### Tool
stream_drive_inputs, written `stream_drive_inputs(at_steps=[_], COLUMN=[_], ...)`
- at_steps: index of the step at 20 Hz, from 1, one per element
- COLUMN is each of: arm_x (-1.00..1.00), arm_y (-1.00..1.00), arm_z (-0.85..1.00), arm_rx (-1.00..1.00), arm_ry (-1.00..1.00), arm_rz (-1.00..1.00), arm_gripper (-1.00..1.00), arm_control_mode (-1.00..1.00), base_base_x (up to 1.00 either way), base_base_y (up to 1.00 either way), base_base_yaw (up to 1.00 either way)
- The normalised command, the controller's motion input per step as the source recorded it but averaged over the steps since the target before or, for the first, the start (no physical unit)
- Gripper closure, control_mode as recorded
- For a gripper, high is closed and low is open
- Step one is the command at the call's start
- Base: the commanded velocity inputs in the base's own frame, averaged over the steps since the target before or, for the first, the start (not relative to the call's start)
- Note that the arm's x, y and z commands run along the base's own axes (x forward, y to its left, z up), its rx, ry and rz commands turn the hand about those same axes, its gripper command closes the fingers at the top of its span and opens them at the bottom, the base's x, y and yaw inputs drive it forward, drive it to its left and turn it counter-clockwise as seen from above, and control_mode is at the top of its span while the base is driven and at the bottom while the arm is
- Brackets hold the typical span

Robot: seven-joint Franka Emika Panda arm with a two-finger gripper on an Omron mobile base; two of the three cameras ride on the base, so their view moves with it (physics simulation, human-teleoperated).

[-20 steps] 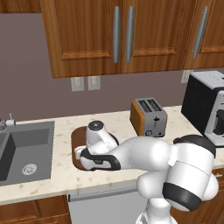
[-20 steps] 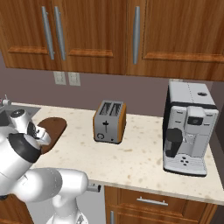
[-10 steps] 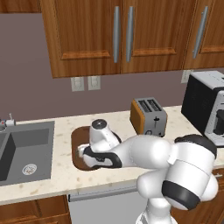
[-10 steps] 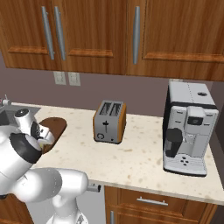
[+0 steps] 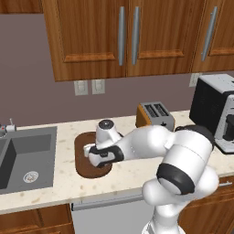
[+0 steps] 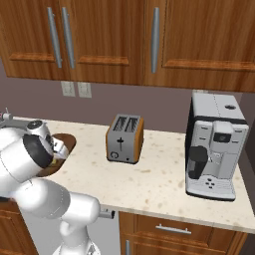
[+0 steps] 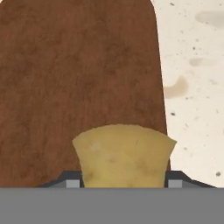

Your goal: Pick up the sponge from the counter and clean the cutting board by briefly scrubbing or pressing down on the cutting board. Once finished, release the sponge.

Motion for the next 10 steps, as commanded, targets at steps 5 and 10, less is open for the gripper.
stream_drive_inputs(at_steps=[5,10], arm_x=[0.62,0.47], arm_y=[0.0,0.02], arm_z=[0.0,0.0], arm_rx=[0.0,0.0], arm_ry=[0.0,0.0], arm_rz=[0.0,0.0], arm_gripper=[1.0,1.0], arm_control_mode=[-1.0,-1.0], base_base_x=[0.0,0.0], base_base_y=[0.0,0.0], base_base_yaw=[0.0,0.0])
